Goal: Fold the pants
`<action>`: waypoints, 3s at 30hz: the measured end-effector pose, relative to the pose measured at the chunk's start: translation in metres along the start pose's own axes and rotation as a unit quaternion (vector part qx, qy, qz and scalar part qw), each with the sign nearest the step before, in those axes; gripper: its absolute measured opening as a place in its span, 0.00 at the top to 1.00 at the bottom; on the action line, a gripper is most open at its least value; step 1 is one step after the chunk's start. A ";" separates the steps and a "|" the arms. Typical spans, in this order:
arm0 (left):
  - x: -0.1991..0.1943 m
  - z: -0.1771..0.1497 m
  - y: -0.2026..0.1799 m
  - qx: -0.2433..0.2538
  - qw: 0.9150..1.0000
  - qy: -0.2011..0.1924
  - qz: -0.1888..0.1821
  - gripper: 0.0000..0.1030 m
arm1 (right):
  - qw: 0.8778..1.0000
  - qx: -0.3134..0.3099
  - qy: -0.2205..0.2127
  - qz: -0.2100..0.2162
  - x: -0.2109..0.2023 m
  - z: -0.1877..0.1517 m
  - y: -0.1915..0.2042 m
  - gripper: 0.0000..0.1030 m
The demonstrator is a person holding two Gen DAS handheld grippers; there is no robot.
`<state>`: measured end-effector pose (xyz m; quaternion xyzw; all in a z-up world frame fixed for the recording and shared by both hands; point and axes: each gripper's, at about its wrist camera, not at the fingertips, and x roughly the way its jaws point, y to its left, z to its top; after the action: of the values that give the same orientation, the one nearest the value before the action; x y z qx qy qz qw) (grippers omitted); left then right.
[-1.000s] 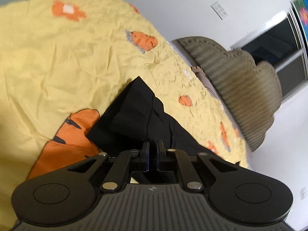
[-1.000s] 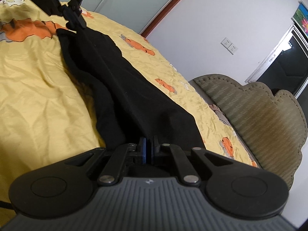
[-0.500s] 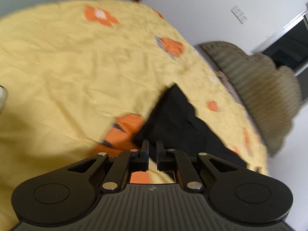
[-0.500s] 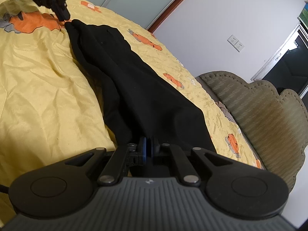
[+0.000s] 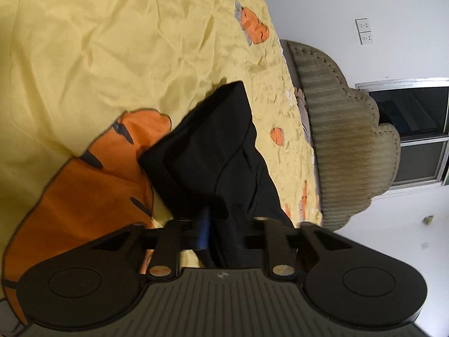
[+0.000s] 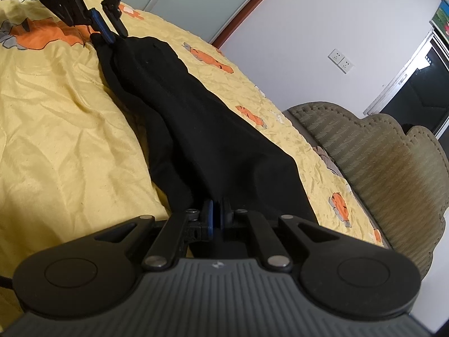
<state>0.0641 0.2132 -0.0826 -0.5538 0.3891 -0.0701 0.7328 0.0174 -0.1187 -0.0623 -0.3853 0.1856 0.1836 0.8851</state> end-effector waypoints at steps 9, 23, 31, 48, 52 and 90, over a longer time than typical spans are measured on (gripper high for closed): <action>-0.001 0.003 -0.007 0.009 1.000 -0.026 0.007 0.44 | 1.000 0.002 -0.001 0.000 0.000 0.001 0.000 0.96; -0.014 -0.001 -0.018 0.058 0.997 -0.043 0.018 0.90 | 1.000 0.005 -0.002 0.000 0.000 0.002 -0.001 0.96; -0.015 -0.003 -0.008 0.077 0.994 -0.047 0.061 0.90 | 1.000 0.010 -0.012 0.023 -0.011 0.003 -0.001 0.96; -0.020 -0.026 -0.089 0.261 0.951 -0.090 0.139 0.72 | 0.997 0.054 0.014 0.048 -0.023 -0.009 -0.015 0.90; 0.025 -0.054 -0.129 0.309 0.947 -0.036 0.083 0.31 | 0.988 0.155 0.024 0.010 -0.032 -0.028 -0.049 0.78; 0.181 -0.146 -0.138 0.531 0.845 0.015 0.057 0.07 | 0.823 0.477 0.241 -0.191 0.171 -0.127 -0.420 0.39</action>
<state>0.1394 -0.0462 -0.0646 -0.0557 0.3344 -0.2327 0.9116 0.3376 -0.4500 0.0343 0.0255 0.3802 -0.1998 0.9027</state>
